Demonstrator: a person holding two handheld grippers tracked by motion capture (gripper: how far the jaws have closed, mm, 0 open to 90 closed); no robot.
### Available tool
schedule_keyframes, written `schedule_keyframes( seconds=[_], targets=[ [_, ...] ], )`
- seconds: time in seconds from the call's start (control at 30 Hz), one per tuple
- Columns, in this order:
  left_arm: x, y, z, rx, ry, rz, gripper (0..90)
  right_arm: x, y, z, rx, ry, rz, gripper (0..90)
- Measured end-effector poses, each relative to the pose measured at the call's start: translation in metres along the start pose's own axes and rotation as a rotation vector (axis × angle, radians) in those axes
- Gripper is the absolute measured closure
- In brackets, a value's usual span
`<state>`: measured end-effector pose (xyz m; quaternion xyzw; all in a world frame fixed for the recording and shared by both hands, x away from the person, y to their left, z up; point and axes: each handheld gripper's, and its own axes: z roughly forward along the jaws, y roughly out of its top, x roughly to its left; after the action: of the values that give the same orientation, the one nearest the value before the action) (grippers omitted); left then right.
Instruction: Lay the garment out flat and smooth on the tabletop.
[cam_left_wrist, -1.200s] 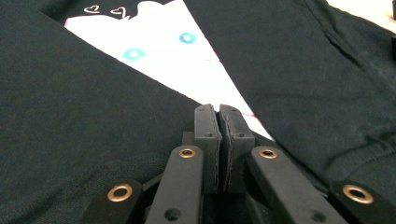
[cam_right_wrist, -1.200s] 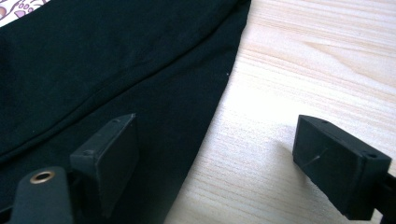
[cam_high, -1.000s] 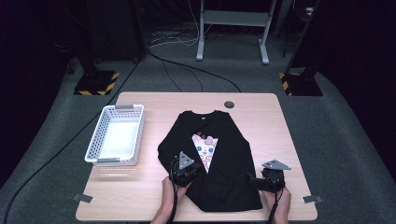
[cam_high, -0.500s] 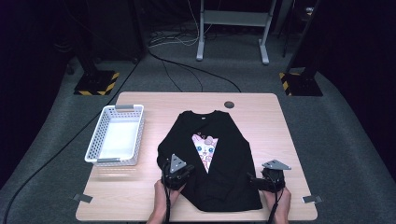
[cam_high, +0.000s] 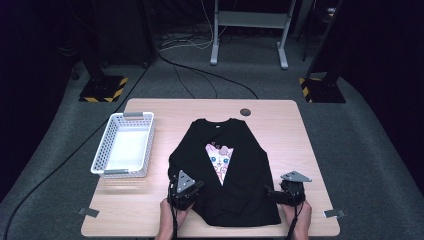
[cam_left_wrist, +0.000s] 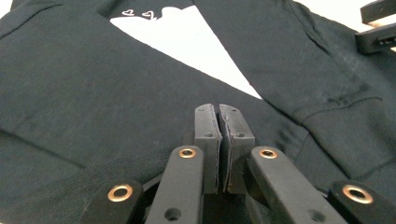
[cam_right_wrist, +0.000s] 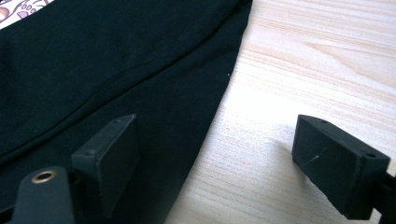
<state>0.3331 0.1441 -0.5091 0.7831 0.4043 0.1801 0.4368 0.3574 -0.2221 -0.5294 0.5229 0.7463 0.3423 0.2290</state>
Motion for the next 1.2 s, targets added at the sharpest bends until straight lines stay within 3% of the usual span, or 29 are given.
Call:
schedule_keyframes(
  seconds=[0.77, 1.2],
  targets=[
    [0.017, -0.027, -0.037, 0.014, 0.026, -0.020, 85.9, 0.000, 0.000, 0.000, 0.000, 0.000, -0.004, 14.7],
    [0.019, -0.045, -0.052, 0.030, 0.030, -0.026, 85.2, 0.001, 0.000, 0.000, 0.001, -0.004, -0.005, 14.8]
  ],
)
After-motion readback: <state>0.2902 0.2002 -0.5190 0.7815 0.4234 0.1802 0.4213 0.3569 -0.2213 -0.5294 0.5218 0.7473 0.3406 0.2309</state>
